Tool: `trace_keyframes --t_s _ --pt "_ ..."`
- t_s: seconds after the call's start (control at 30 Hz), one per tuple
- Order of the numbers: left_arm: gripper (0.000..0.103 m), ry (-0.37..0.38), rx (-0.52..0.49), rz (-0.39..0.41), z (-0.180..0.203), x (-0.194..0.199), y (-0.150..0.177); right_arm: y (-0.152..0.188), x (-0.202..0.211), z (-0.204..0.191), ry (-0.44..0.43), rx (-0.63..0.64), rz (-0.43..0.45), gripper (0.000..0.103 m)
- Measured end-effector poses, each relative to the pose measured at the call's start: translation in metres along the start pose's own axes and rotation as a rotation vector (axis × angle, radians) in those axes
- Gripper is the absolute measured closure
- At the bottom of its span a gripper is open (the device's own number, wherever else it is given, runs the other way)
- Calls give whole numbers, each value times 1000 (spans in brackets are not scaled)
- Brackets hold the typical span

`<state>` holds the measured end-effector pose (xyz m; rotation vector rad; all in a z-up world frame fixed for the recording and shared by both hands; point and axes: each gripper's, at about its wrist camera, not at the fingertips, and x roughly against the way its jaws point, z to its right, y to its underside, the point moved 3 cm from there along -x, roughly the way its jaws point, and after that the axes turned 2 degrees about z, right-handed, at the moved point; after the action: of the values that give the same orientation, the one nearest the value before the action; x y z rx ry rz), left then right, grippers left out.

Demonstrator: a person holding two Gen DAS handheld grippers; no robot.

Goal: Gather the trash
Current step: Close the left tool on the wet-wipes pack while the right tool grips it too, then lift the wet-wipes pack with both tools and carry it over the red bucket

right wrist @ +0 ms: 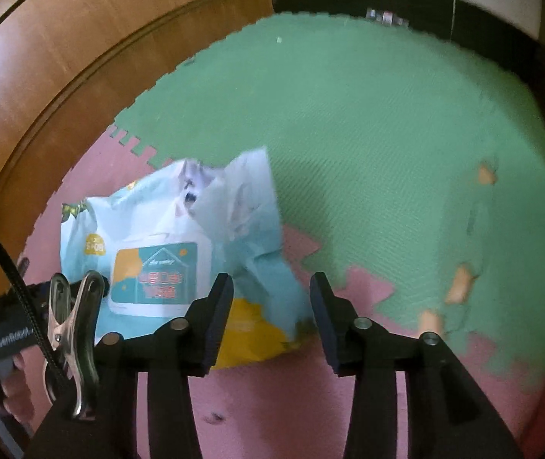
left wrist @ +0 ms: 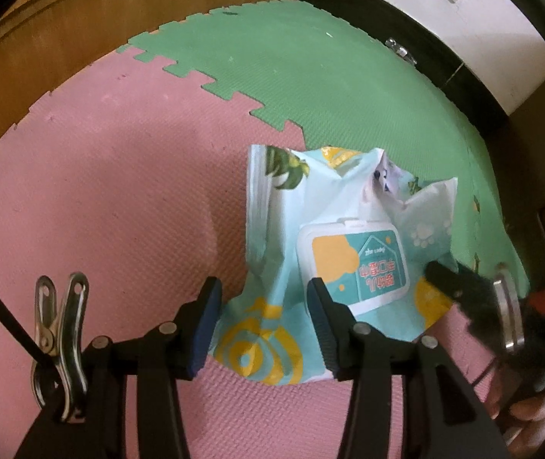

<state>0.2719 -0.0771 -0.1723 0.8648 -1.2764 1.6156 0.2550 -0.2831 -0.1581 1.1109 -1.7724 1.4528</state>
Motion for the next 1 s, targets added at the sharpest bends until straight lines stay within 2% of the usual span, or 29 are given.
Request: trace_keyframes --t_s 0.1,0.17,0.23,0.3,0.47,0.77,1.0 --pt "55 18 40 -5 -4 -1 2 7 -9 -7 54 19 16 58" --pt "59 21 47 -8 -4 0 4 10 -8 -10 82 31 28 60" --pt "66 -4 25 0 0 1 7 12 -6 -10 85 16 19 69" --pt "73 -42 -6 5 3 5 11 14 -2 -8 76 -5 11 73" --pt "80 -37 -24 7 9 21 25 29 24 -11 82 5 29 80" --pt "81 20 -48 104 23 99 38 43 99 -30 104 3 115 81" --pt "81 59 -62 180 35 163 68 67 168 -44 111 1 180 81"
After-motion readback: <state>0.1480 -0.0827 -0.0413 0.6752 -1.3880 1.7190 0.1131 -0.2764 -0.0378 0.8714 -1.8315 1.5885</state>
